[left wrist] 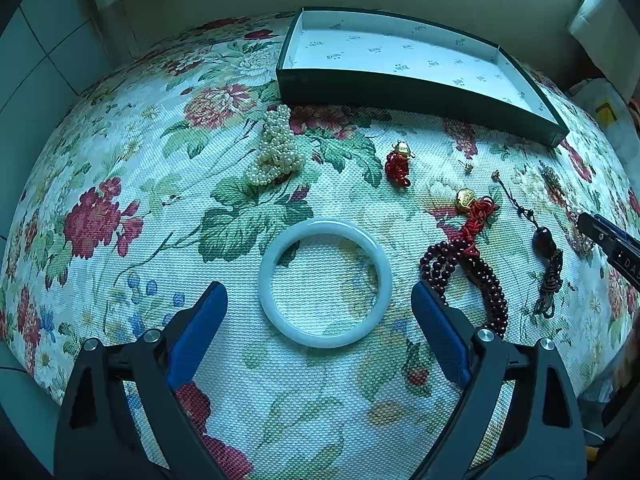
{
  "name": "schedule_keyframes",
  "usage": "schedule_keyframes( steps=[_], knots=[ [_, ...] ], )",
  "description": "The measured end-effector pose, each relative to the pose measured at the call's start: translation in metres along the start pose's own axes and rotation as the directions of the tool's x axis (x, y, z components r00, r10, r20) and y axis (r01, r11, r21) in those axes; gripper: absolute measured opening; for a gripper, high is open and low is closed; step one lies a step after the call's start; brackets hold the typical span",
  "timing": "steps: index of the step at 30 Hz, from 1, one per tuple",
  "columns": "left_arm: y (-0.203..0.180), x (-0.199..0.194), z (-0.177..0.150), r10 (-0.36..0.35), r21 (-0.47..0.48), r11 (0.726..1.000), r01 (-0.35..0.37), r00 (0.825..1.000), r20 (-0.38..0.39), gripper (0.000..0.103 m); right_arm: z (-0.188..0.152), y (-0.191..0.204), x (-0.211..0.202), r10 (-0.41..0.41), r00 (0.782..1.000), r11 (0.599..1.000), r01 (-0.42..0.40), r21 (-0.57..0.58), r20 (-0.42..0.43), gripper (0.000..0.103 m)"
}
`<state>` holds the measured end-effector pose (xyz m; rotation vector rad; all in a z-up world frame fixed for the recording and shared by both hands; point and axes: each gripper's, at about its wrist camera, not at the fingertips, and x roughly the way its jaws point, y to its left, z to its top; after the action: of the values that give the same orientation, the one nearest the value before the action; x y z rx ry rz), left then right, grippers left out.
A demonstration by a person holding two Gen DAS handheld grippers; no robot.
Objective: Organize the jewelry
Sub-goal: 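Move the left tool over the white jade bangle while the right tool approaches the pearl brooch, then close the right gripper on the gold pearl brooch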
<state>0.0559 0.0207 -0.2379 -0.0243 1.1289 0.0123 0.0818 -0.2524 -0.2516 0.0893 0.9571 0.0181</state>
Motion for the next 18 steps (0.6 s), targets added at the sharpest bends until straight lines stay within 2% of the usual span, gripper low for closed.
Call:
schedule_keyframes(
  steps=[5,7,8,9,15,18],
  knots=[
    [0.0,0.001,-0.001,0.0,0.0,1.0,0.0,1.0,-0.002,0.093,0.0,-0.003,0.003,0.018,1.0,0.999,-0.017,0.027,-0.016,0.039],
    [-0.001,0.0,-0.001,0.002,0.006,1.0,-0.002,1.0,0.003,0.093,0.0,-0.006,0.004,0.026,0.999,0.999,-0.025,0.038,-0.022,0.049],
    [-0.001,0.0,-0.001,0.003,0.007,1.0,-0.003,1.0,0.002,0.093,0.0,-0.006,0.003,0.028,0.999,0.999,-0.027,0.043,-0.016,0.062],
    [-0.001,0.0,-0.001,0.004,0.007,1.0,-0.004,1.0,0.0,0.093,-0.001,-0.006,0.002,0.028,1.0,0.999,-0.027,0.045,-0.011,0.069],
    [-0.001,0.003,-0.003,0.006,0.006,1.0,-0.006,1.0,-0.013,0.093,-0.005,-0.001,0.007,0.023,0.999,1.0,-0.023,0.014,-0.031,0.07],
    [0.0,0.004,-0.003,0.007,0.007,1.0,-0.007,1.0,-0.016,0.093,-0.008,0.006,0.008,-0.014,1.0,0.999,0.013,-0.039,-0.025,0.069]
  ],
)
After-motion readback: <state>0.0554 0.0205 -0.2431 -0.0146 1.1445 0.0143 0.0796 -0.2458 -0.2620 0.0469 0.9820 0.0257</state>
